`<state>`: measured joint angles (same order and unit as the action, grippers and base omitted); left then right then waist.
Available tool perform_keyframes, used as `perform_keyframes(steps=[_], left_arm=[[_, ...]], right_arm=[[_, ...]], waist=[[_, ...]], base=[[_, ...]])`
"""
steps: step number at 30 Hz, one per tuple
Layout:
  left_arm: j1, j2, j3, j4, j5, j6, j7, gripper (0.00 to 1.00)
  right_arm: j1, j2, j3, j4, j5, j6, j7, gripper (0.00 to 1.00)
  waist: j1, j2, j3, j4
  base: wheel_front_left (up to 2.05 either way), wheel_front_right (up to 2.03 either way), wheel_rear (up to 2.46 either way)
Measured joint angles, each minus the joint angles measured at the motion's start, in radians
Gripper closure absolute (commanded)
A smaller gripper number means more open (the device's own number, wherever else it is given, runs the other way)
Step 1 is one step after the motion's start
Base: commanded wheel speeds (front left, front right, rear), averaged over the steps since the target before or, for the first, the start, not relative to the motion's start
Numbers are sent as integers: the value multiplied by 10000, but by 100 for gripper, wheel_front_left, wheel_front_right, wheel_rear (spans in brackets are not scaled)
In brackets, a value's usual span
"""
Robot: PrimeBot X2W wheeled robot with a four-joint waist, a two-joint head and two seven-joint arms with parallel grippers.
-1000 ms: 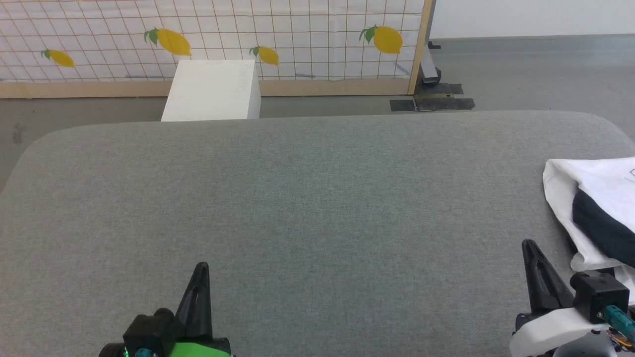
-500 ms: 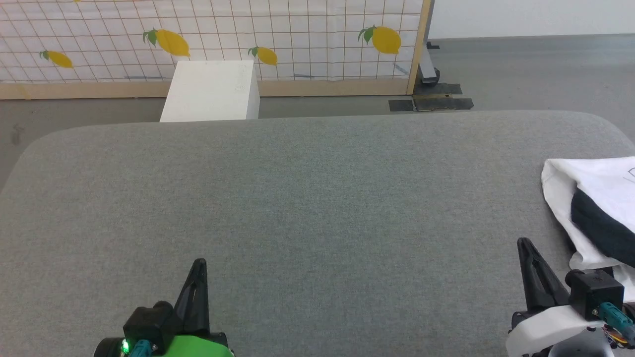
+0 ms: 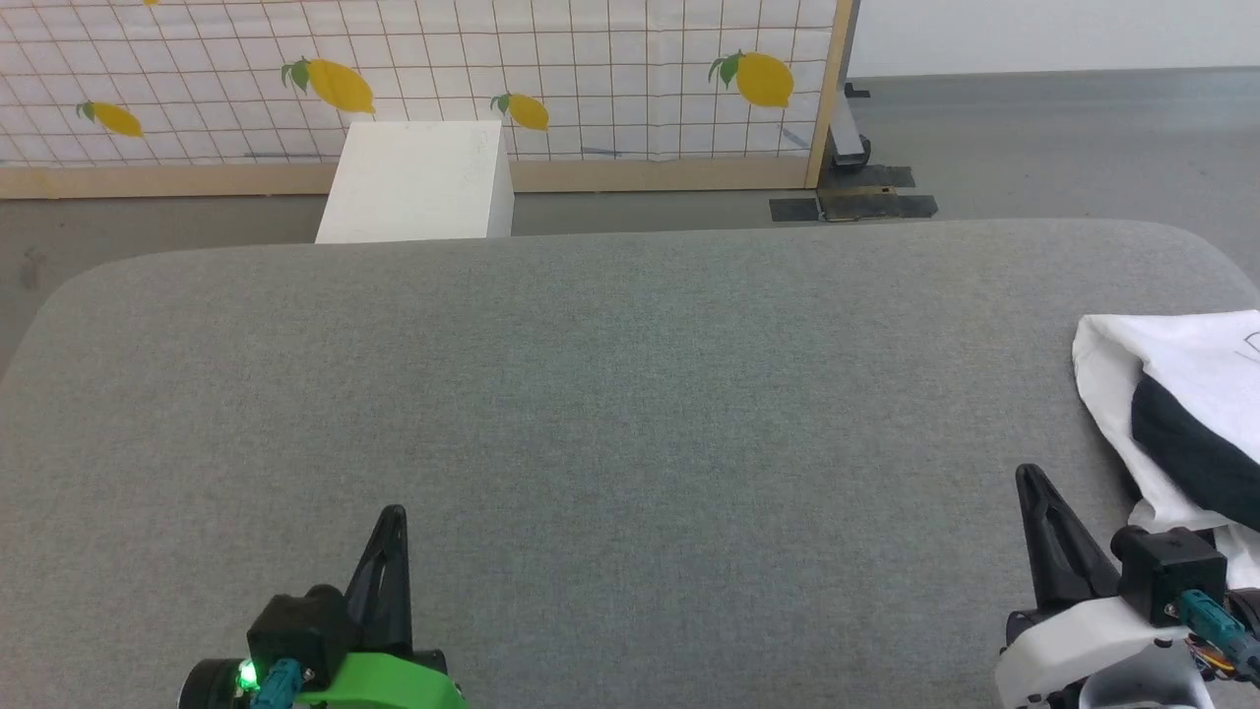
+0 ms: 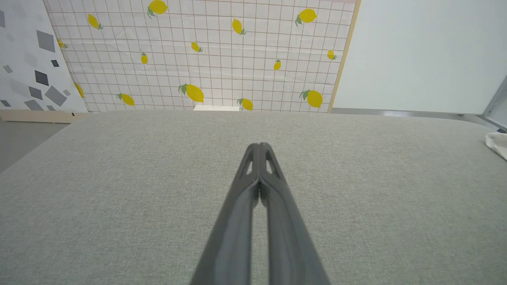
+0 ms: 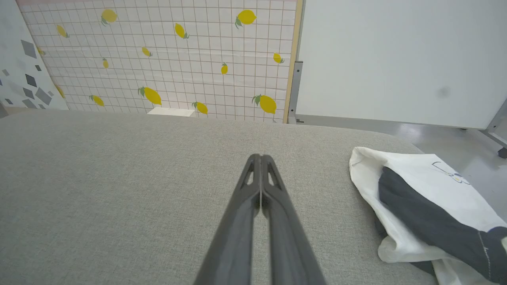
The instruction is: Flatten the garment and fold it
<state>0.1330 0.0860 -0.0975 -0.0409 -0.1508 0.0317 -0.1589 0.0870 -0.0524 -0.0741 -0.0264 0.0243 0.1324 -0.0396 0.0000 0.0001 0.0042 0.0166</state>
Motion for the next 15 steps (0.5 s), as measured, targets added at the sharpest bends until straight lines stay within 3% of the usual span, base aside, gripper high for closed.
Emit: perform_keyframes(steps=[15], left_arm=[[-262, -98, 194, 63, 180, -46, 284, 100]], right_arm=[[-77, 0, 128, 44, -61, 0, 58, 100]], waist=[[0, 0, -8, -32]], base=[[0, 0, 0]])
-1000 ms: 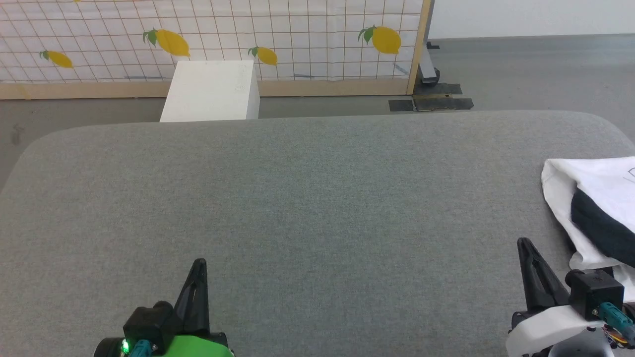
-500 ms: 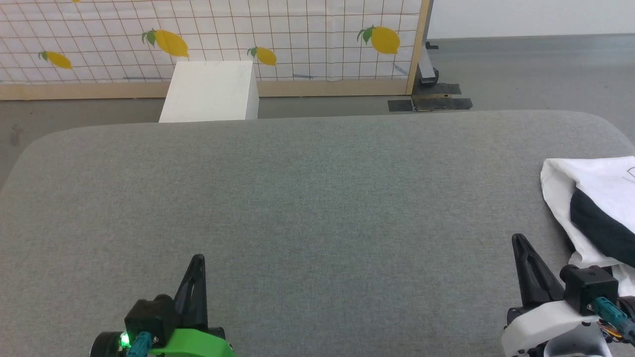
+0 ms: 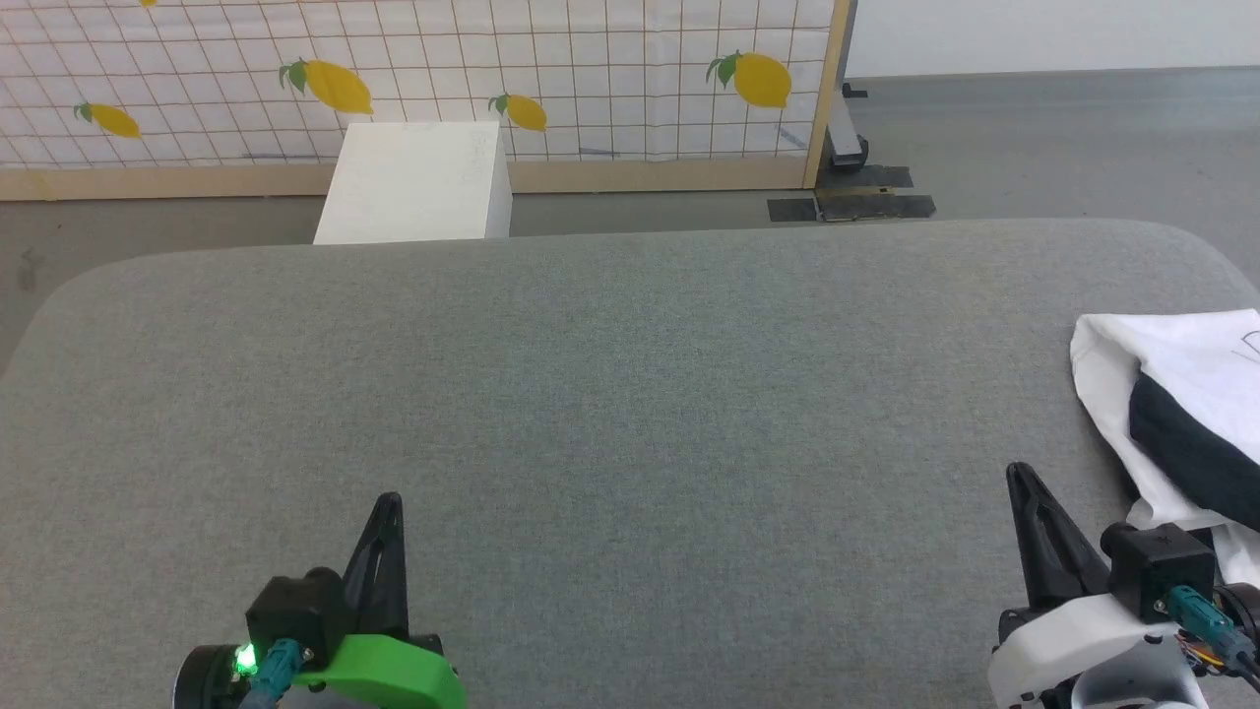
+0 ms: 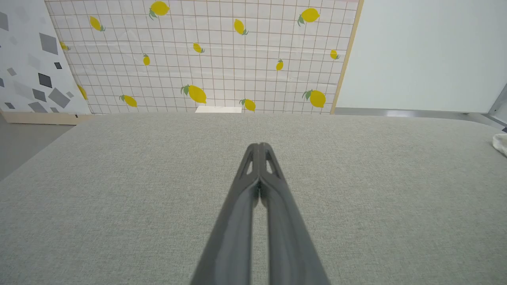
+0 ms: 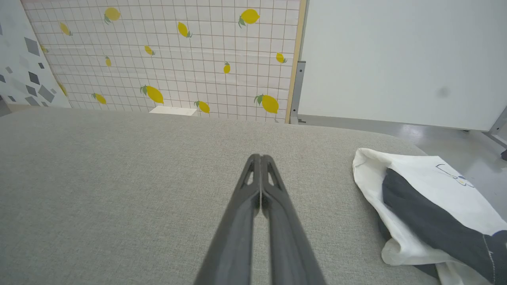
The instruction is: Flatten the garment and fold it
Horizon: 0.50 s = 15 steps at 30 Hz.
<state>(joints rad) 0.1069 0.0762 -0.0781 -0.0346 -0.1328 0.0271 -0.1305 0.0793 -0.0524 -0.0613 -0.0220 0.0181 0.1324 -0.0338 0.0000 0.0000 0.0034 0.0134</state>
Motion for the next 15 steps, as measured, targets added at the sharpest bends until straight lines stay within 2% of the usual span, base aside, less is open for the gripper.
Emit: perform_keyframes(steps=[15], left_arm=[[-188, -61, 159, 65, 366, -61, 293, 100]], right_arm=[[-176, 0, 144, 46, -13, 0, 75, 100]], waist=[[0, 0, -7, -31]], base=[[0, 0, 0]])
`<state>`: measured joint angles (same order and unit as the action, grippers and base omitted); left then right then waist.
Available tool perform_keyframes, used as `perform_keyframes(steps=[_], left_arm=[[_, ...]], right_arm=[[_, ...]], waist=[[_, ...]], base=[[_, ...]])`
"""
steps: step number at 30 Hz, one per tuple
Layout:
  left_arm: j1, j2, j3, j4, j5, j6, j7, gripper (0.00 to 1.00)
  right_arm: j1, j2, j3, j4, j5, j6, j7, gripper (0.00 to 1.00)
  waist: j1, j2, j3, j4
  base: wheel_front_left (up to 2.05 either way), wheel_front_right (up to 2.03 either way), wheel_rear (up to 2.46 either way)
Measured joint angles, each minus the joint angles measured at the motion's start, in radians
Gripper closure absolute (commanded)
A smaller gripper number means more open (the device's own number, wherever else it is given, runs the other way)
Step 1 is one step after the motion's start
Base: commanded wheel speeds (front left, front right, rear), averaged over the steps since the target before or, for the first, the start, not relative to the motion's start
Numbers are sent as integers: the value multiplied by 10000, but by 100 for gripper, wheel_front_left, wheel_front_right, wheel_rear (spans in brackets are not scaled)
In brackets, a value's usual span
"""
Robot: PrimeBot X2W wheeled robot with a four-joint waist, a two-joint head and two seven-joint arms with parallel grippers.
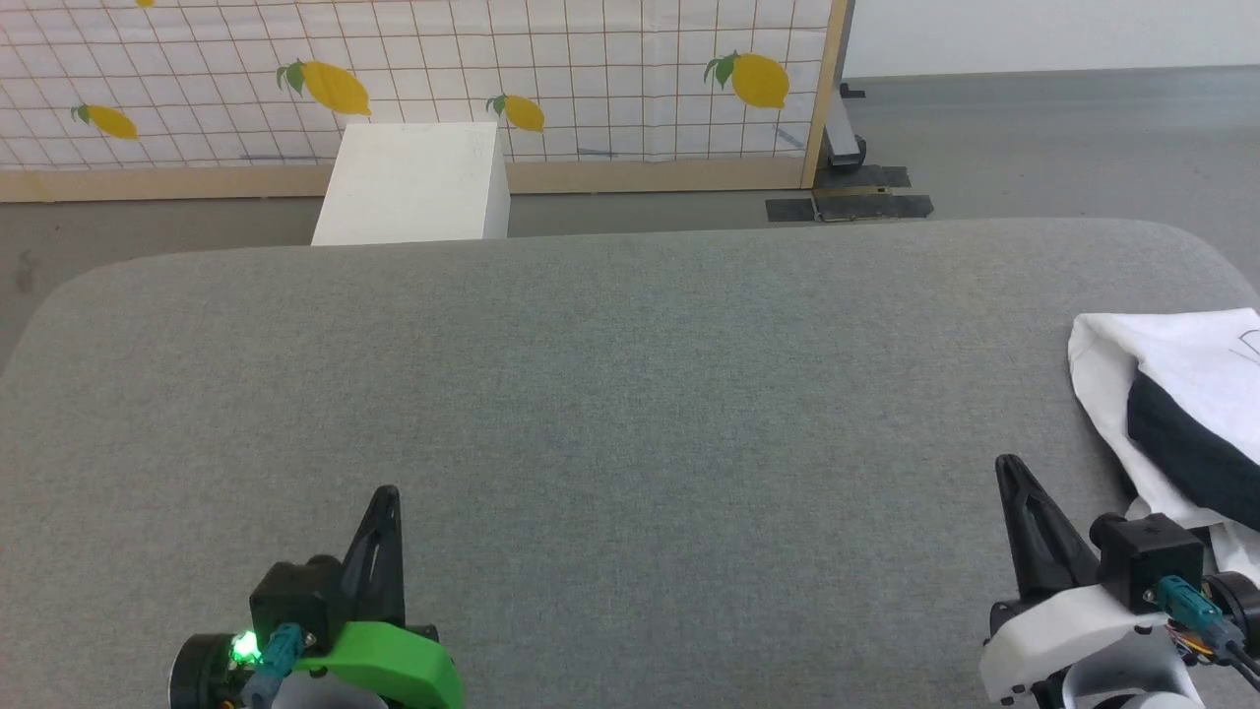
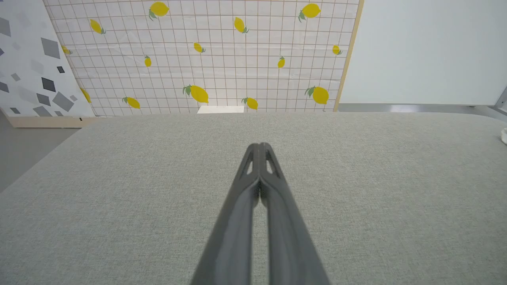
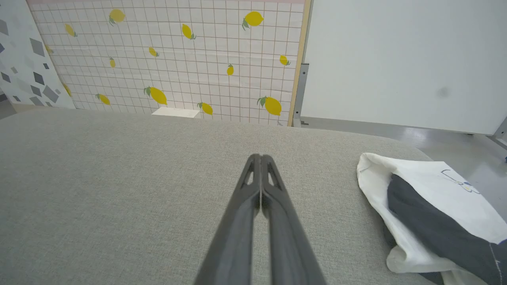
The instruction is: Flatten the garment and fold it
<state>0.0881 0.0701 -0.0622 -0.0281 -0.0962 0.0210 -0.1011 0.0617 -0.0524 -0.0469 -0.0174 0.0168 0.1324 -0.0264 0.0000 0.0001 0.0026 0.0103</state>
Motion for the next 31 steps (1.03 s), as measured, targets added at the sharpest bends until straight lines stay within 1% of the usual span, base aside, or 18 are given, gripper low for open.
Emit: perform_keyframes(steps=[31], left_arm=[[-482, -81, 393, 178, 587, -115, 650, 100]], right_arm=[[-247, 2, 288, 90, -77, 0, 146, 100]], waist=[[0, 0, -17, -68]], base=[[0, 0, 0]])
